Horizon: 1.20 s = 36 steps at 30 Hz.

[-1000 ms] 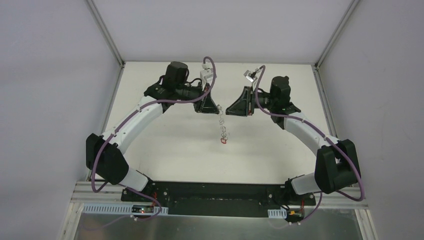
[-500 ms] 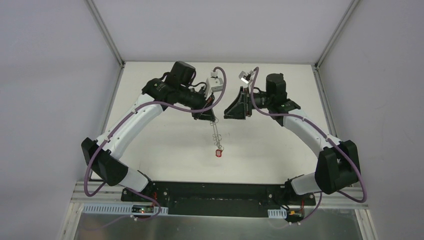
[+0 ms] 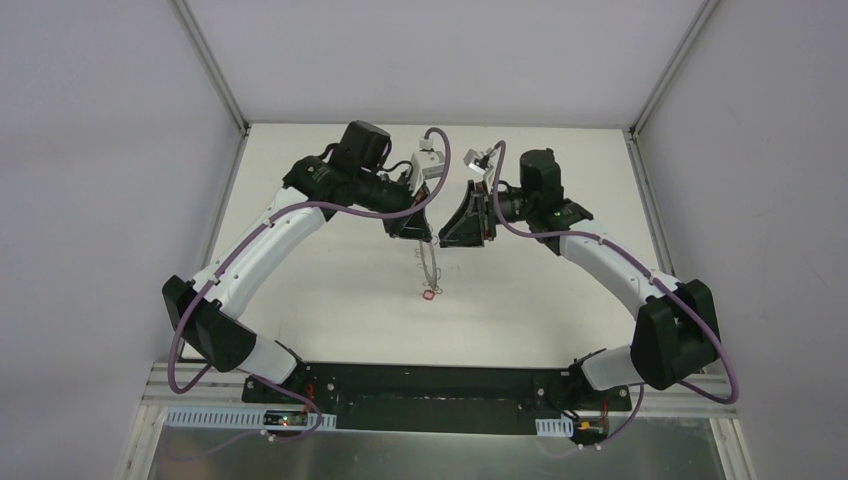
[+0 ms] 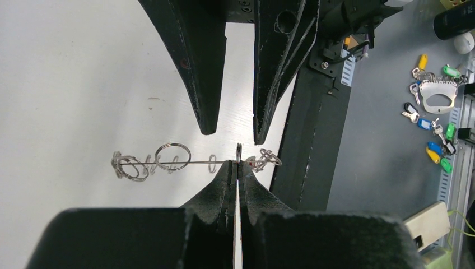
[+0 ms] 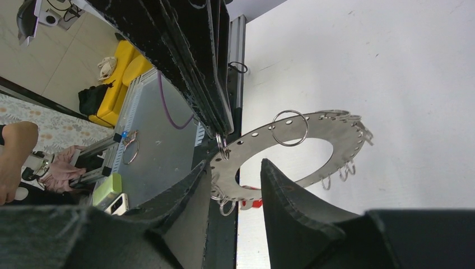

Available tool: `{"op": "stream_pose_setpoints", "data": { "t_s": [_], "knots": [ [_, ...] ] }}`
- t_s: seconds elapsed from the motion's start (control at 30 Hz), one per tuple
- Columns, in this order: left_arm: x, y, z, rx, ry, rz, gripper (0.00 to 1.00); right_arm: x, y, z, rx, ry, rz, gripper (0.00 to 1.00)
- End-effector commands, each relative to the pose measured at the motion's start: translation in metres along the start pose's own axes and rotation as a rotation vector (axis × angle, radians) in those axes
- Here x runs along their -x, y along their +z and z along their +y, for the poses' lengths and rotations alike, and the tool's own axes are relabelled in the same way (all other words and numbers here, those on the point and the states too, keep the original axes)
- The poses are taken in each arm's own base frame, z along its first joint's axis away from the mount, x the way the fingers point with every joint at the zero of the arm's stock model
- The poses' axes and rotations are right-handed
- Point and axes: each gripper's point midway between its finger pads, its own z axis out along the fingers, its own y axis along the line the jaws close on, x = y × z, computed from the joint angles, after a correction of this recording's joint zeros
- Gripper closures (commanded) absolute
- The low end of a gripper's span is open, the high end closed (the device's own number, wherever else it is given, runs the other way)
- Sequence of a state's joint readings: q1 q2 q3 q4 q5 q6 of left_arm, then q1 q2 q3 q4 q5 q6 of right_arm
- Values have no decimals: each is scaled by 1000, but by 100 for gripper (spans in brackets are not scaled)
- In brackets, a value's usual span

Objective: Put the keys on the keyring

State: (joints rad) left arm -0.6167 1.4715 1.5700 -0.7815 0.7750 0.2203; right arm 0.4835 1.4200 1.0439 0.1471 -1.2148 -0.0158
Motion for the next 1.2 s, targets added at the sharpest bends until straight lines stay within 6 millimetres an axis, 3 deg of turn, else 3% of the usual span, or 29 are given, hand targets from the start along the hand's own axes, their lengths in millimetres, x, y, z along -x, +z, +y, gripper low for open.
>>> {"op": "stream_pose_setpoints", "data": {
  "t_s": [0.0, 0.47, 0.93, 1.13, 1.17],
  "knots": [
    [18, -1, -10, -23, 24, -49, 100, 16, 0, 16, 25, -90, -18, 61],
    [13, 7, -9, -44, -2, -38, 100, 20, 1, 20, 45, -57, -35, 76],
    [13, 10, -6, -42, -8, -38, 100, 12, 5, 22, 72, -39, -24, 100],
    [12, 6, -9, -60, 36, -48, 100, 20, -1, 23, 58, -42, -43, 100],
    [14, 5, -10, -69, 36, -61, 95, 22, -2, 23, 56, -40, -50, 100]
  ]
}}
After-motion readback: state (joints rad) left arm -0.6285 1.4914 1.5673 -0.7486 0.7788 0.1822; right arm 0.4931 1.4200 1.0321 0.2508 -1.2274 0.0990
